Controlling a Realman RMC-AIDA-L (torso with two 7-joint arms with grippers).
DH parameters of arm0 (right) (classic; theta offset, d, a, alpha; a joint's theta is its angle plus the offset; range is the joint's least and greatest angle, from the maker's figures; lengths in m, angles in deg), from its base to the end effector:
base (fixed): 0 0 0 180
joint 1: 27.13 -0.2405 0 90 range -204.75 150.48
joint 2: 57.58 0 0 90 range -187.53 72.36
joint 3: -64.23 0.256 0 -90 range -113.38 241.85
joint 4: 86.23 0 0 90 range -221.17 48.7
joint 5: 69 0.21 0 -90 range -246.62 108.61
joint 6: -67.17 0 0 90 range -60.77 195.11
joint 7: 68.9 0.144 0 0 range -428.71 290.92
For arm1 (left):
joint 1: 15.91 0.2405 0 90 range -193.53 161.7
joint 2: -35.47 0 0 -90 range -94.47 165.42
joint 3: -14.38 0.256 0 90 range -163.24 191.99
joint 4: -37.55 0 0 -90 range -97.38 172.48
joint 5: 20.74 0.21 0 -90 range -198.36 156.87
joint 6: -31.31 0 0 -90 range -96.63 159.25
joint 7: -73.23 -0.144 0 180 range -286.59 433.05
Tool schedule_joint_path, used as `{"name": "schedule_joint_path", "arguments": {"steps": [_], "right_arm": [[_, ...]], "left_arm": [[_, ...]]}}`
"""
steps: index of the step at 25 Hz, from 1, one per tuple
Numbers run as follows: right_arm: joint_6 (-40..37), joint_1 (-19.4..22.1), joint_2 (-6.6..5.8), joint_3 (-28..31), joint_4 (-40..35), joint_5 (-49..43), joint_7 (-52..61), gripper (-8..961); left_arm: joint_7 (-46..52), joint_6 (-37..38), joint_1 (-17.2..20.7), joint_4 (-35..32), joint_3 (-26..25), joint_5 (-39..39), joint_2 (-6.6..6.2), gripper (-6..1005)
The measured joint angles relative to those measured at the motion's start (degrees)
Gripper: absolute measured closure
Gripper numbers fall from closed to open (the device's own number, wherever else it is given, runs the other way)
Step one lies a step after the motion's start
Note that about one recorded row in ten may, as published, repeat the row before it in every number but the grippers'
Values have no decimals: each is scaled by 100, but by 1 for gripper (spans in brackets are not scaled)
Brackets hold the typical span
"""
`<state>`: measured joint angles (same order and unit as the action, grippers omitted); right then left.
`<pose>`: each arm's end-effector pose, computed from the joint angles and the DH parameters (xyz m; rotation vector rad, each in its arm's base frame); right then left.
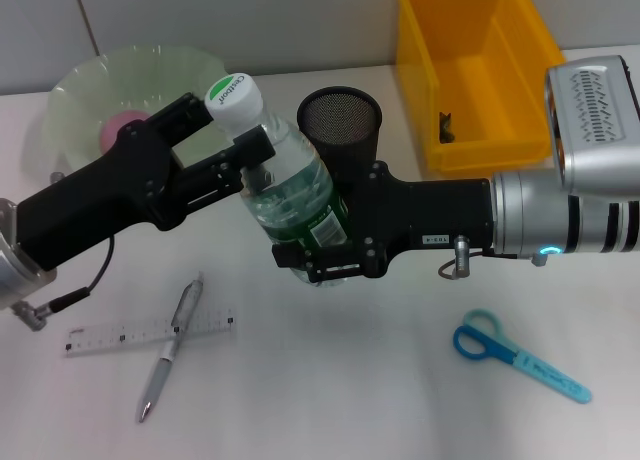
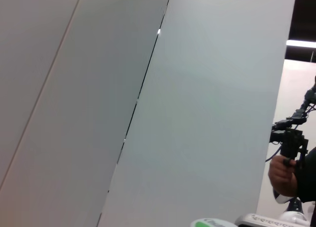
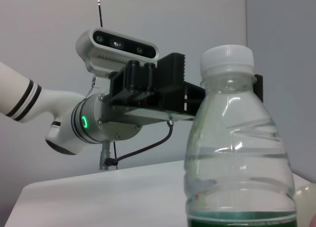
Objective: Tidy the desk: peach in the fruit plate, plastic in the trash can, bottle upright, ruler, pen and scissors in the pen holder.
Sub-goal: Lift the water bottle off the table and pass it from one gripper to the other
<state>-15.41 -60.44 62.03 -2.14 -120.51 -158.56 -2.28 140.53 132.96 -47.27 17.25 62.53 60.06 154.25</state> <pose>0.1936 0.3378 -0.0476 -2.8289 0.1920 0.8730 -0.2123 0.3113 -0.0025 -2.4982 -0.4854 -1.5055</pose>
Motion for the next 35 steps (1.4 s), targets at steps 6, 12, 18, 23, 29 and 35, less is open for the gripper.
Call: {"name": "schedule_joint_path", "arguments": {"steps": [6, 12, 18, 23, 29, 35], "right_arm": [[2, 0, 1, -136, 7, 86, 0, 181], [1, 0, 1, -154, 9, 114, 0, 181], [-8, 0, 0, -157, 9, 123, 0, 181], [-13, 0, 0, -157, 9, 124, 0, 181], [-14, 0, 0, -157, 10, 123, 0, 180], [-18, 0, 0, -157, 18, 130, 0, 180]], "left_arm": [[-122, 2, -70, 97, 5, -47, -4, 333], [-122, -20, -90, 97, -13, -48, -4, 336], [-121, -19, -90, 97, 12, -48, -4, 338], [-121, 1, -80, 97, 3, -48, -6, 340], [-121, 5, -70, 96, -24, -48, -13, 343], [-121, 4, -70, 96, 6, -48, -13, 393]]}}
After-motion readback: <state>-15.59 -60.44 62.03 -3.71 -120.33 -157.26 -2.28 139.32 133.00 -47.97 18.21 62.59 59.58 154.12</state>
